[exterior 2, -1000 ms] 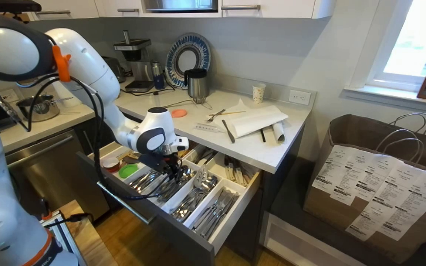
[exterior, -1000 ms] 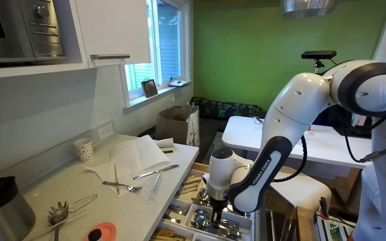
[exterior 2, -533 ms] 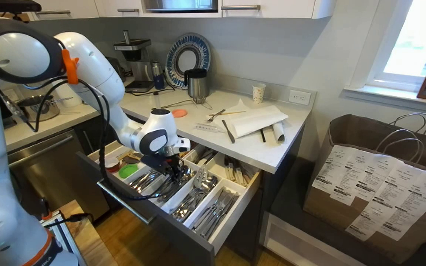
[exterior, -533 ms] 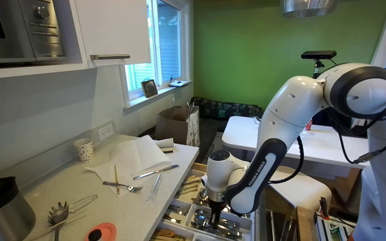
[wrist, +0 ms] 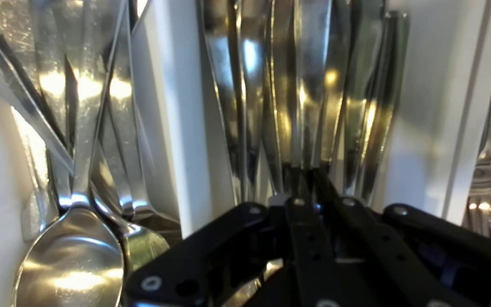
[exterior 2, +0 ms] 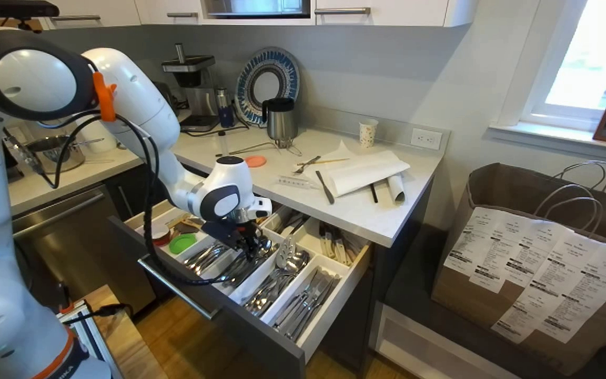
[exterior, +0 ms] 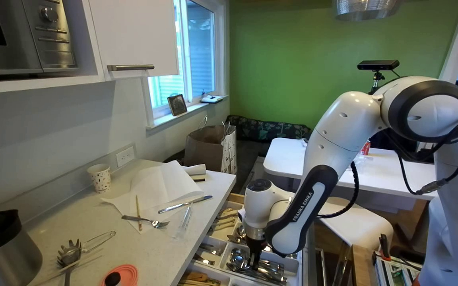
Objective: Pick up one silver spoon from the open drawer and put it on the sheet of kitchen paper on the kitchen counter
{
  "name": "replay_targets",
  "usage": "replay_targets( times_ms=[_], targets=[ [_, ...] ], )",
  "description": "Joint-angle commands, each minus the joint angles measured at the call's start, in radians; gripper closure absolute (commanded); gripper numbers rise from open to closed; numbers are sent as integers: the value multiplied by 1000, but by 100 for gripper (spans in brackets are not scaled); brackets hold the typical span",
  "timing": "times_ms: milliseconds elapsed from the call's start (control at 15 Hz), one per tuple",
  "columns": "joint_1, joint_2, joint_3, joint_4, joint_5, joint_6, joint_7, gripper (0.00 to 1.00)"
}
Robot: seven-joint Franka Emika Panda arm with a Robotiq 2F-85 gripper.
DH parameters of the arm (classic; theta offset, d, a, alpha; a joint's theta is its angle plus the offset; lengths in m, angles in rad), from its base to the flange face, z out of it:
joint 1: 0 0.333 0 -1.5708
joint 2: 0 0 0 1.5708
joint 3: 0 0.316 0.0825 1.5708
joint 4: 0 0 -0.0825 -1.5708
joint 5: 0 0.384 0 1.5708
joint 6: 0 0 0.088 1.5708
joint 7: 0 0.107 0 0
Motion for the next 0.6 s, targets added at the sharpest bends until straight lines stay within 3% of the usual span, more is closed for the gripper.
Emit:
replay_targets(
  times_ms=[0,533],
  targets=[
    [13,-1,-12,3,13,-3,3,98],
    [10,-86,-17,-48,7,17,-5,98]
  ],
)
